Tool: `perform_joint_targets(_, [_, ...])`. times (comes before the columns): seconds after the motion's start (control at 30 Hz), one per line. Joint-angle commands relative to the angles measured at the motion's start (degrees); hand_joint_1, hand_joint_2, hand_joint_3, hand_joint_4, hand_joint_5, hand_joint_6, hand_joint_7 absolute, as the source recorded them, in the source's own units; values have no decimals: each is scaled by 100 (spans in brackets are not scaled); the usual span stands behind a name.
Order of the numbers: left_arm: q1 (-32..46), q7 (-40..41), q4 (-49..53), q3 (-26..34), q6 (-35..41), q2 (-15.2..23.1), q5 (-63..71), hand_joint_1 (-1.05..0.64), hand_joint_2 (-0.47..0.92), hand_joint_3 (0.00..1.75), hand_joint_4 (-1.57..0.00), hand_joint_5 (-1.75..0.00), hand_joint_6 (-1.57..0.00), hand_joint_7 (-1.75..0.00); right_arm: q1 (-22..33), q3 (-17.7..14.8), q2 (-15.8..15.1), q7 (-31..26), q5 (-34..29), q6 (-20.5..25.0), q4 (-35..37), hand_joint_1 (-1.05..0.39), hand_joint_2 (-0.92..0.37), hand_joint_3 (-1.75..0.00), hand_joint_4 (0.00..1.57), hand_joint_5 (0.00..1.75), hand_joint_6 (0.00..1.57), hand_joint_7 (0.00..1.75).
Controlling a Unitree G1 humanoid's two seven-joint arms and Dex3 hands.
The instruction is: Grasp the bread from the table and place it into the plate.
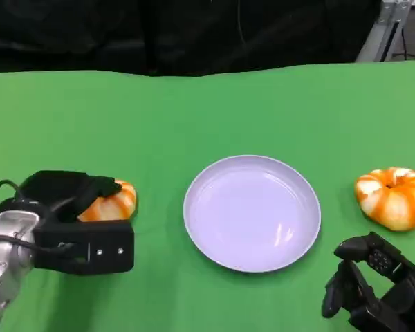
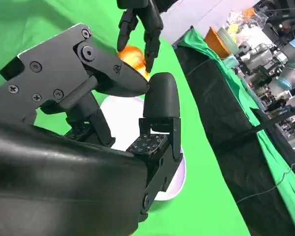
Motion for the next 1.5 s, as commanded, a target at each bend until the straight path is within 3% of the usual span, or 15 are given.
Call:
perform_joint_targets(0.03, [-130, 19, 198, -43, -32, 139, -71, -72, 92, 19, -47, -3, -52, 0, 17, -17, -21, -58, -13, -7, -92, -15, -54, -109, 85, 175, 83, 142])
perform_joint_targets(0.83, [-363, 383, 925, -240, -282, -182, -277, -68, 92, 17, -53, -3, -56, -1, 39, 16, -27, -66, -4, -52, -84, -15, -55, -108, 85, 175, 82, 144])
perform_joint_targets(1.07, [-333, 519, 1091, -216, -152, -375, -360, -42, 92, 7, -71, -6, -70, -4, 40, 27, -20, -87, -1, -37, -94, -15, -55, -109, 85, 175, 82, 144])
perform_joint_targets(1.17, [-315, 709, 1220, -184, -160, -451, -469, -23, 92, 7, -91, -23, -85, -6, 33, 37, 4, -140, -18, -25, -104, -15, -54, -109, 85, 175, 82, 144])
perform_joint_targets(1.2, [-311, 752, 1254, -167, -171, -473, -525, -17, 92, 7, -82, -61, -92, -3, 33, 37, 7, -153, -13, -16, -111, -14, -54, -109, 85, 175, 82, 143])
perform_joint_targets(1.23, [-306, 761, 1277, -137, -170, -498, -596, -13, 92, 11, -78, -78, -98, -4, 35, 38, 7, -154, -6, -14, -114, -14, -54, -110, 85, 175, 82, 143])
perform_joint_targets(1.37, [-310, 807, 1332, -126, -60, -547, -720, -5, 92, 24, -94, -90, -120, -8, 25, 38, -23, -100, -5, -46, -81, -14, -54, -111, 85, 175, 82, 143])
perform_joint_targets(1.4, [-301, 906, 1339, -142, -73, -543, -701, -3, 89, 27, -83, -138, -107, -60, 25, 42, -28, -96, -17, -56, -78, -14, -54, -111, 85, 175, 82, 143])
perform_joint_targets(1.43, [-292, 988, 1342, -151, -89, -541, -690, -3, 88, 28, -78, -156, -81, -116, 23, 41, -30, -92, -17, -58, -76, -14, -54, -111, 85, 175, 82, 143])
perform_joint_targets(1.47, [-281, 1049, 1332, -148, -88, -542, -694, -4, 88, 29, -74, -167, -63, -151, 15, 29, -33, -79, 13, -44, -72, -14, -54, -111, 85, 175, 82, 143])
perform_joint_targets(1.5, [-275, 1092, 1329, -146, -98, -542, -705, -6, 90, 30, -73, -171, -56, -162, 7, 16, -35, -68, 42, -30, -66, -14, -54, -111, 85, 175, 82, 143])
